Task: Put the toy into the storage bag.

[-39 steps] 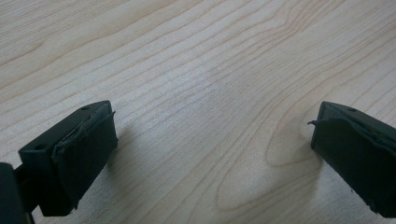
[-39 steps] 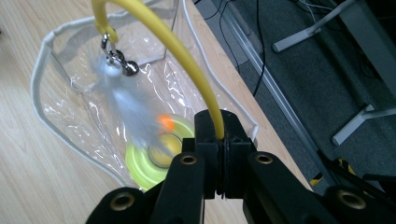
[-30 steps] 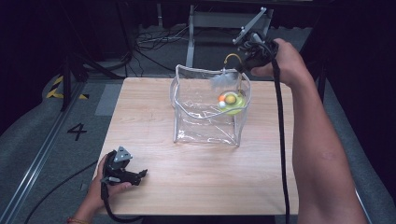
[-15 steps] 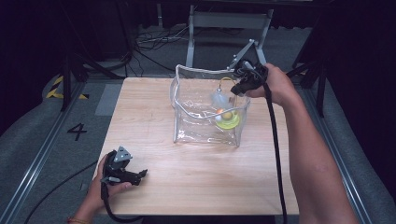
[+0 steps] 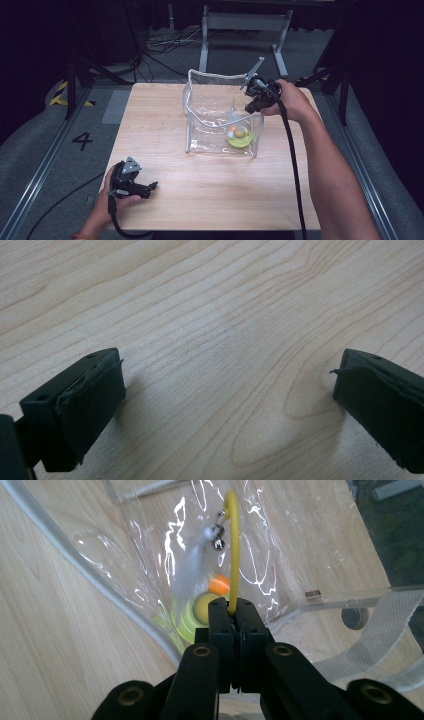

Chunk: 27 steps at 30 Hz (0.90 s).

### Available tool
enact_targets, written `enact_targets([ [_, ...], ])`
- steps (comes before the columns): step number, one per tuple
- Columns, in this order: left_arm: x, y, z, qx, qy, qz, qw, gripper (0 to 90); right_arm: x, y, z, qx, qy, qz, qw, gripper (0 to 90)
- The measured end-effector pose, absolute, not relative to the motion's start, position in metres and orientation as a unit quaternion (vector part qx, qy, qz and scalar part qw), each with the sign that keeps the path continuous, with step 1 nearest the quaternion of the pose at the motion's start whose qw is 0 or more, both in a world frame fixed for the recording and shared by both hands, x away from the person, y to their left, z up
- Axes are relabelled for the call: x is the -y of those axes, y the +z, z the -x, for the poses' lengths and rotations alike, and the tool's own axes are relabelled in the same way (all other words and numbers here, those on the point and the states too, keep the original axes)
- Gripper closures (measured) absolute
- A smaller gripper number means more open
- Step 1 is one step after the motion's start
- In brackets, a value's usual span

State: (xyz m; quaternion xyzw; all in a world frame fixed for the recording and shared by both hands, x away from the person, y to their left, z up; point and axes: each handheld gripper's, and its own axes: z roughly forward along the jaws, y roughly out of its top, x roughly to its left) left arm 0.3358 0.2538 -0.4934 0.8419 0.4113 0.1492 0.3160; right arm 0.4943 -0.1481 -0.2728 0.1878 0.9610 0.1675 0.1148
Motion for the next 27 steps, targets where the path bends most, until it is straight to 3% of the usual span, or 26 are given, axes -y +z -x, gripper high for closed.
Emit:
enact_targets([
  [10,-0.254,-0.493,-0.336,-0.411,0.149,-0.842,0.316,0.5,0.151,-0.271,-0.491,-0.959,0.180,-0.187,0.114,88.0],
  [18,-0.254,-0.493,-0.336,-0.411,0.148,-0.842,0.315,0.5,0.153,-0.267,-0.486,-0.956,0.192,-0.185,0.124,81.6],
  [25,-0.254,-0.493,-0.336,-0.412,0.148,-0.842,0.315,0.5,0.161,-0.256,-0.478,-0.948,0.211,-0.187,0.148,71.3],
  [27,-0.254,-0.493,-0.336,-0.411,0.148,-0.842,0.315,0.5,0.163,-0.252,-0.474,-0.944,0.223,-0.187,0.155,64.6],
])
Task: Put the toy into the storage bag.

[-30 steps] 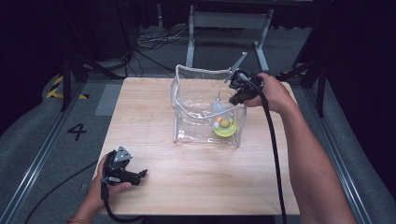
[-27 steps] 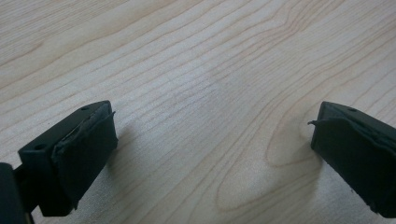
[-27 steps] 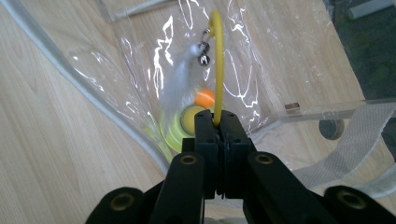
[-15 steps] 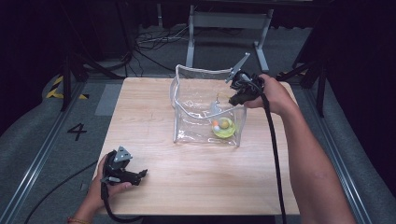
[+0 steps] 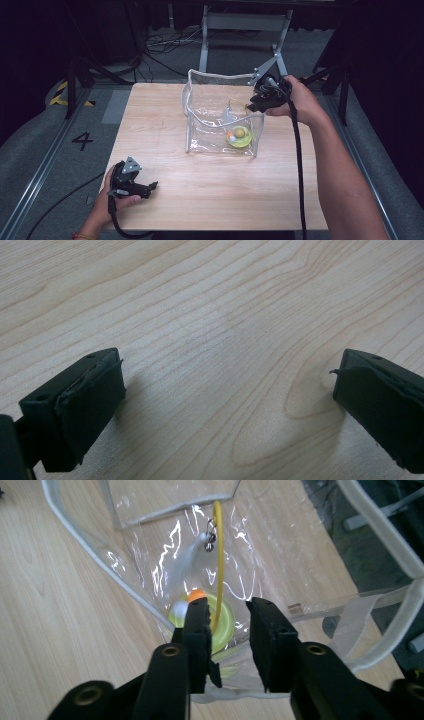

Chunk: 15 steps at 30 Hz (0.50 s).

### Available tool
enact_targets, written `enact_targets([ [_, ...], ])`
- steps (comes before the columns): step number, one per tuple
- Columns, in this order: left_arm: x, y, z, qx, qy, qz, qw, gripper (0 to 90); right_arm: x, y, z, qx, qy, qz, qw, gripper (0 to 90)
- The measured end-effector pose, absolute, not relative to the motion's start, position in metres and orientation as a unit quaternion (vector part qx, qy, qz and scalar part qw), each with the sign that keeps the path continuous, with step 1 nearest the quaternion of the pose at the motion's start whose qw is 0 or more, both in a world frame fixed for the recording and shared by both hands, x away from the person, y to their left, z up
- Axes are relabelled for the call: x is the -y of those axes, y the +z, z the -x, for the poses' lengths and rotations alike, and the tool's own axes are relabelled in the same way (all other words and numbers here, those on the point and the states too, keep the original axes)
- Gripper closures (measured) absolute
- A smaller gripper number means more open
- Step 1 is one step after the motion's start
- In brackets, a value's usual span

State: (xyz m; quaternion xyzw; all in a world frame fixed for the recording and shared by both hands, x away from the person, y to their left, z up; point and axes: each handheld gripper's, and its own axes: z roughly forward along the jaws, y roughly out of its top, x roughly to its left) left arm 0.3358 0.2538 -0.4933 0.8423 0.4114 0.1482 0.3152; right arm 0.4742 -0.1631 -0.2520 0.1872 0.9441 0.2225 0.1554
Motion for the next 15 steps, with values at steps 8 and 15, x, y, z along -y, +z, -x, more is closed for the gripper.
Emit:
enact_targets([
  [8,-0.254,-0.493,-0.336,-0.411,0.148,-0.842,0.315,0.5,0.175,-0.236,-0.454,-0.929,0.250,-0.190,0.196,48.0],
  [15,-0.254,-0.493,-0.336,-0.412,0.149,-0.842,0.315,0.5,0.193,-0.227,-0.437,-0.915,0.271,-0.195,0.225,36.3],
])
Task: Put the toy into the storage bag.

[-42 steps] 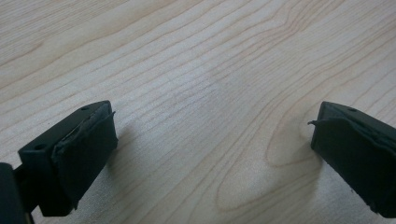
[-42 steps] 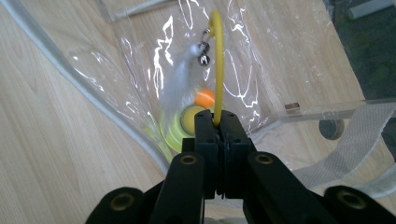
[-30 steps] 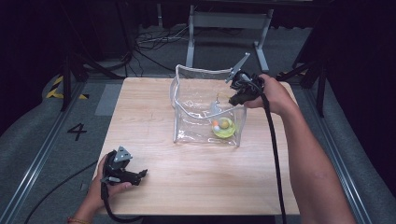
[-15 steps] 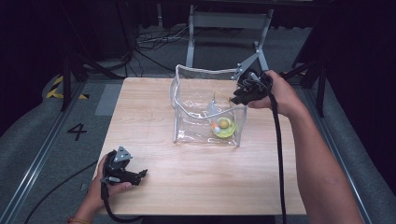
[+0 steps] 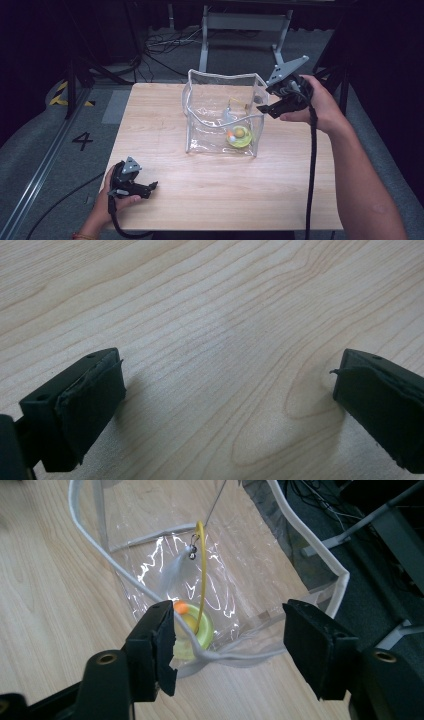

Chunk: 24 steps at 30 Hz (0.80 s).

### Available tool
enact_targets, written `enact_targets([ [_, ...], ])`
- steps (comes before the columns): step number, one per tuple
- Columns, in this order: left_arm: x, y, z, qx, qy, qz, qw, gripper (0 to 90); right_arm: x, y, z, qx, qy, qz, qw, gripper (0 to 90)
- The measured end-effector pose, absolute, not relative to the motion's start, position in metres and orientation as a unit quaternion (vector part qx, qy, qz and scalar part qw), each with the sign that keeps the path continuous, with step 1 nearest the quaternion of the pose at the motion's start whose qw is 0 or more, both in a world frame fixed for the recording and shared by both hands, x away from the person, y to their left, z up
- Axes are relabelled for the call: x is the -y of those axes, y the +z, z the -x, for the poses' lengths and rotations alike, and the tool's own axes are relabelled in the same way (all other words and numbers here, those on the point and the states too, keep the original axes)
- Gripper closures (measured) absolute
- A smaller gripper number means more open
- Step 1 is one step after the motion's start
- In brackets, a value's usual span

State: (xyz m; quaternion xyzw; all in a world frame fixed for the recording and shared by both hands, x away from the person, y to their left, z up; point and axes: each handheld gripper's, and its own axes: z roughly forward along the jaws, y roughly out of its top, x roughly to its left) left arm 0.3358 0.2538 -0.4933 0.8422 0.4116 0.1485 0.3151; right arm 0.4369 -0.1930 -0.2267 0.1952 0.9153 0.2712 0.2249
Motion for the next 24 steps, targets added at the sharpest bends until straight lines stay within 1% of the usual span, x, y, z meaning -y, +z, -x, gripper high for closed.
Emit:
enact_targets([
  [2,-0.254,-0.493,-0.336,-0.412,0.148,-0.842,0.315,0.5,0.199,-0.225,-0.433,-0.912,0.272,-0.200,0.232,34.6],
  [9,-0.254,-0.493,-0.336,-0.412,0.148,-0.842,0.315,0.5,0.216,-0.227,-0.418,-0.907,0.277,-0.200,0.245,33.9],
  [13,-0.254,-0.493,-0.336,-0.411,0.149,-0.842,0.315,0.5,0.228,-0.234,-0.410,-0.904,0.272,-0.204,0.260,32.4],
  [19,-0.254,-0.493,-0.336,-0.411,0.149,-0.842,0.315,0.5,0.244,-0.243,-0.401,-0.898,0.280,-0.213,0.263,30.0],
  [21,-0.254,-0.493,-0.336,-0.411,0.149,-0.842,0.315,0.5,0.252,-0.251,-0.396,-0.898,0.276,-0.217,0.266,28.2],
  [24,-0.254,-0.493,-0.336,-0.411,0.149,-0.842,0.316,0.5,0.256,-0.256,-0.393,-0.896,0.276,-0.220,0.270,28.1],
])
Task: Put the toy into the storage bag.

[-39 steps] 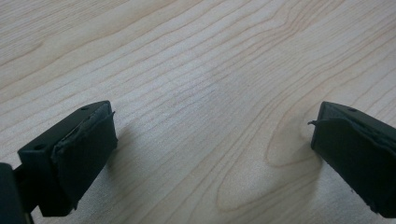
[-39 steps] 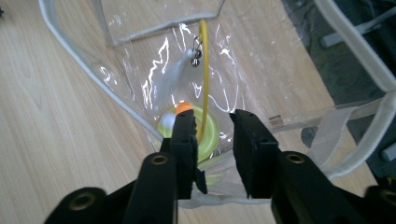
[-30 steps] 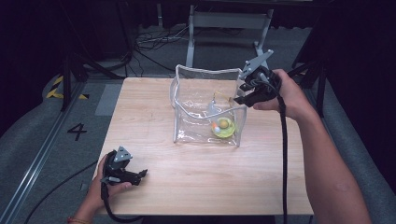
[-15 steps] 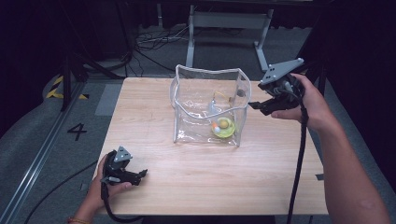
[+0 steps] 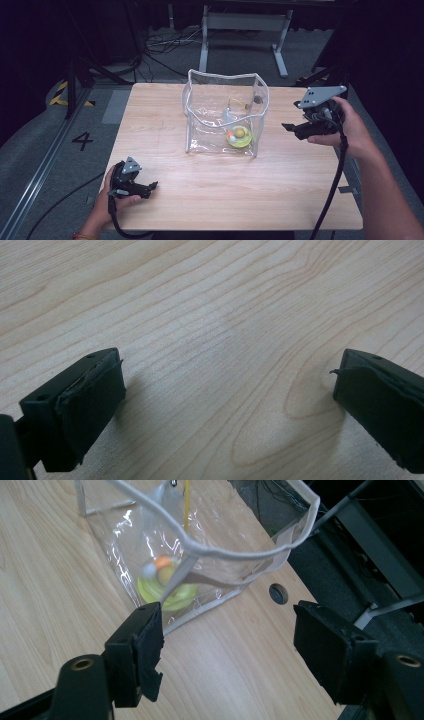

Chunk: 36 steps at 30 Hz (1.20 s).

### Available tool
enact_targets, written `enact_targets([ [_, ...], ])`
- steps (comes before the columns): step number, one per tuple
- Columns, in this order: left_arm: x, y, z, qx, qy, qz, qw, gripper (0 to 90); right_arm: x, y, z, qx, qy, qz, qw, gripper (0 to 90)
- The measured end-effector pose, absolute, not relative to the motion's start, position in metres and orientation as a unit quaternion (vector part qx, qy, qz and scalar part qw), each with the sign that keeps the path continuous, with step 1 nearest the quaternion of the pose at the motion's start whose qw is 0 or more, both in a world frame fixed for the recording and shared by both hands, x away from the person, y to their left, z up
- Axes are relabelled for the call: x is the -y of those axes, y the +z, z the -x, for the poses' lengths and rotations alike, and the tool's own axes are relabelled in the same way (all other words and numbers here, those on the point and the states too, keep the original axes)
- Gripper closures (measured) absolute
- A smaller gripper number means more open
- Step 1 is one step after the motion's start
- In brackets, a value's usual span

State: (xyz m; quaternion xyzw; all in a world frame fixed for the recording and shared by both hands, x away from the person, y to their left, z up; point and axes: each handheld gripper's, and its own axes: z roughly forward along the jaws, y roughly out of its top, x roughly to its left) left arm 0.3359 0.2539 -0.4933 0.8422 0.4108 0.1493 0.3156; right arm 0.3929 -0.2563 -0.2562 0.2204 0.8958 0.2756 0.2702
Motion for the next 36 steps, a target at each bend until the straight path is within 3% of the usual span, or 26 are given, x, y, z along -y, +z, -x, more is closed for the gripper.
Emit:
enact_targets([
  [23,-0.254,-0.493,-0.336,-0.411,0.150,-0.842,0.316,0.5,0.298,-0.361,-0.358,-0.891,0.250,-0.255,0.281,25.8],
  [36,-0.254,-0.493,-0.336,-0.411,0.149,-0.842,0.316,0.5,0.326,-0.421,-0.345,-0.879,0.270,-0.291,0.264,23.0],
])
